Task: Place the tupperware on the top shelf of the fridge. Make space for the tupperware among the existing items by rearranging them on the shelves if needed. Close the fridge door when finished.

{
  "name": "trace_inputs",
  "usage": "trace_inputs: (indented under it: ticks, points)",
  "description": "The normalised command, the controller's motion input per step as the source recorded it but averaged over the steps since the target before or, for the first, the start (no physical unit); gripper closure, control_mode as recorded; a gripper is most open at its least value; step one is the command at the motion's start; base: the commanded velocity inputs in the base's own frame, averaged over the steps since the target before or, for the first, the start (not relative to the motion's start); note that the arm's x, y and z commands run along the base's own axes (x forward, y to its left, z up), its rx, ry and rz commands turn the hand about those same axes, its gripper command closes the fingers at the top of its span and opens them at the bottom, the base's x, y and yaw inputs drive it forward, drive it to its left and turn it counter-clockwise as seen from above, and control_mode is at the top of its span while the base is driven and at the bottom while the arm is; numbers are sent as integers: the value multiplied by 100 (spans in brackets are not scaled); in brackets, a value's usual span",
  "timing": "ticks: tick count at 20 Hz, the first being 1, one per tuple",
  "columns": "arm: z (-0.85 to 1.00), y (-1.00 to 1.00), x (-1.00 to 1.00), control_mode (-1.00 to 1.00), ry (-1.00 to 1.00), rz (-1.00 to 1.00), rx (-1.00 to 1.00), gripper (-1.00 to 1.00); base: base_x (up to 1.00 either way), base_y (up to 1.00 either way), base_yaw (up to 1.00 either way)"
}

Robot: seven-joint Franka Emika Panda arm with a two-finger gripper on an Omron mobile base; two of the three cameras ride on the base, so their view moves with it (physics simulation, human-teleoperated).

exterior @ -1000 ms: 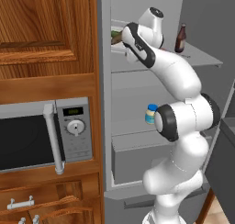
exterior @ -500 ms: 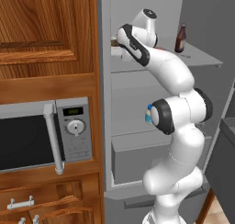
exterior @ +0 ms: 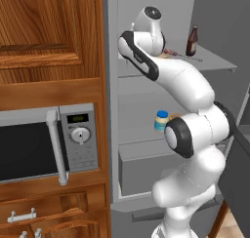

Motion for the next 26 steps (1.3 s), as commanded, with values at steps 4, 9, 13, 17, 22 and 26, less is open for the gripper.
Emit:
trace_inputs:
  ticks: [4,9,13,17,22,26]
  points:
    - [25,-11,-100,-100,1,-3,0,-100,0,0,0]
    - [22,-53,-100,-100,0,0,-4,-100,0,0,0]
    - [0,-93,-100,-100,0,9,-14,-100,0,0,0]
    - [-29,-72,-100,-100,7,17,-24,-100,0,0,0]
    - [-75,-49,-100,-100,18,19,-29,-100,0,0,0]
    - [-75,5,-68,-100,32,5,-28,-100,0,0,0]
